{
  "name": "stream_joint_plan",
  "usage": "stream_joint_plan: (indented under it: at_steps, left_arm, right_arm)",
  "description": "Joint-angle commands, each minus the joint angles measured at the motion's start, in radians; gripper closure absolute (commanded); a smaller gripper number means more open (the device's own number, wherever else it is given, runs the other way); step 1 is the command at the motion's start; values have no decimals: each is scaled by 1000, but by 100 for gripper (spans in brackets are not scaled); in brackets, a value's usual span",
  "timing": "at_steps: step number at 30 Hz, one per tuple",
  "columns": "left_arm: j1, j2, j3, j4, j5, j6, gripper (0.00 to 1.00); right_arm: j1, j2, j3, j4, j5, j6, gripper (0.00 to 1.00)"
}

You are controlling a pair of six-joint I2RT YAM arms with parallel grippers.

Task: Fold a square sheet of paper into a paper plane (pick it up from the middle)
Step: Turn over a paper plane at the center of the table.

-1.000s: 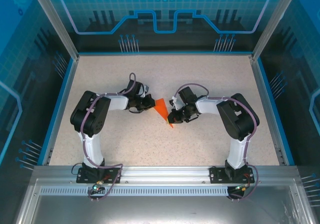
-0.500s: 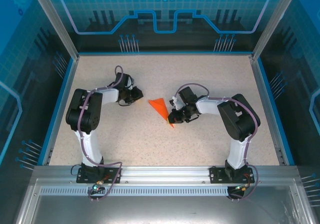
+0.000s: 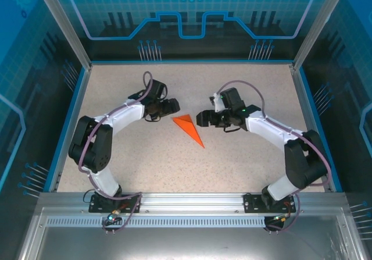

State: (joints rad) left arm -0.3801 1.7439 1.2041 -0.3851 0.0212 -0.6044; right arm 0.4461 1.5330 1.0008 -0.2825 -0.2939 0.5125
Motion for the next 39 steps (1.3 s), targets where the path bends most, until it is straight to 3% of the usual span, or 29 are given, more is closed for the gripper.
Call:
stream_joint_plan:
  at_steps: [1,6,12,22,39]
  left_arm:
    - [-72,0,46,-146,-97,-90,15]
    - [-195,89,160,-273,-188,-224,13]
    - [-281,222,263,-337,-202,-364,14]
    - [-302,377,441,-482,-174,-420,26]
    - [-317,275,291,-423,-194,-506,55]
  right_arm:
    - [-60,-25,-46,-23,100,-2,10]
    - [-119,-45,-78,-29,143,-38,1]
    - [-189,-36,-104,-23,141,-56,1]
    - [-210,-10,-104,-21,124,-59,2]
    - [-209,39,-91,-24,64,-55,7]
